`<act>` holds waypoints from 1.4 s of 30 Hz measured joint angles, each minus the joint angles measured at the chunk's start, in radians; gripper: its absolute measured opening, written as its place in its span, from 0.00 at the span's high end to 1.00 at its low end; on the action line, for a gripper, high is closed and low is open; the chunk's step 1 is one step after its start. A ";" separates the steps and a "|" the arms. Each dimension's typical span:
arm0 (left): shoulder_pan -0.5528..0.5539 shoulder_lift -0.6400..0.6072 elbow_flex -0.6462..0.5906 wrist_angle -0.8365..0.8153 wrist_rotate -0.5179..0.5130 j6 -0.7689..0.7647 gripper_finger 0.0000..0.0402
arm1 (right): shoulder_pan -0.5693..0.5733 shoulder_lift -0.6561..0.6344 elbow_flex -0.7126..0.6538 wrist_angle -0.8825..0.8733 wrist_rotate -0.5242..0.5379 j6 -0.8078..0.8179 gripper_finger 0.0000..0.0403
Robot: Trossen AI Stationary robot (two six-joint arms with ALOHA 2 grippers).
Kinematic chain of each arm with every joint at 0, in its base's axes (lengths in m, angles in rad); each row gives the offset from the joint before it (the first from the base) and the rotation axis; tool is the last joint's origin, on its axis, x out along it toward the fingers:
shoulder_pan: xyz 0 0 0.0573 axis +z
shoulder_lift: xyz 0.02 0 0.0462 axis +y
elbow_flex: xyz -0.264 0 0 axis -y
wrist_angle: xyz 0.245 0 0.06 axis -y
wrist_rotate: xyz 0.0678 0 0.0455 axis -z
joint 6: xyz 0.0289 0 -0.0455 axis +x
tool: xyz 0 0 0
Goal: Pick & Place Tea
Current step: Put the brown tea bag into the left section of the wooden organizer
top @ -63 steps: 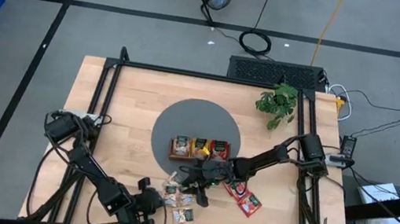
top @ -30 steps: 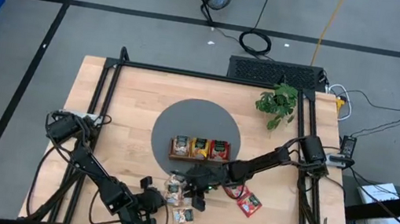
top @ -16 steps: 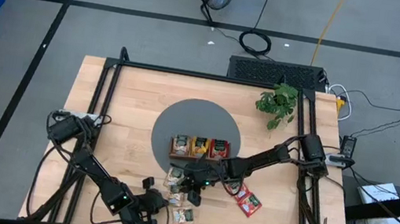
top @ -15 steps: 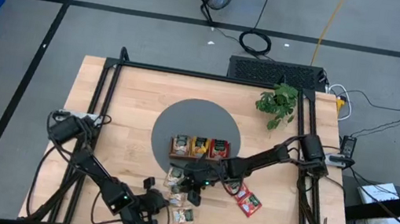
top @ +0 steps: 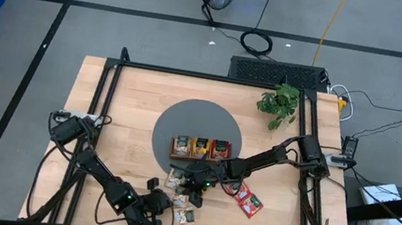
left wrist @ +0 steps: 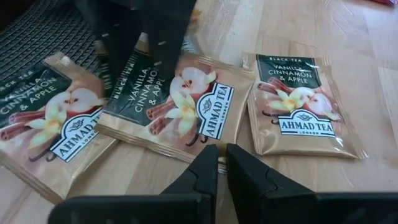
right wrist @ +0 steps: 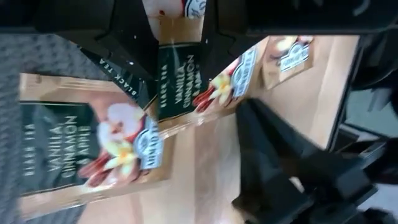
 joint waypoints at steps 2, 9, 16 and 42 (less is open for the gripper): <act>0.000 0.000 0.000 -0.004 -0.005 -0.004 0.90 | 0.000 -0.008 0.000 -0.019 -0.037 -0.001 0.73; 0.000 0.000 -0.001 -0.007 -0.010 -0.011 0.90 | 0.007 -0.008 -0.001 -0.025 -0.060 -0.042 0.76; -0.001 0.000 -0.001 -0.002 -0.028 -0.001 0.90 | 0.009 -0.005 -0.004 0.009 -0.063 -0.148 0.98; -0.080 -0.088 -0.001 0.006 -0.111 0.113 0.90 | 0.029 -0.310 0.015 -0.195 0.078 -0.526 1.00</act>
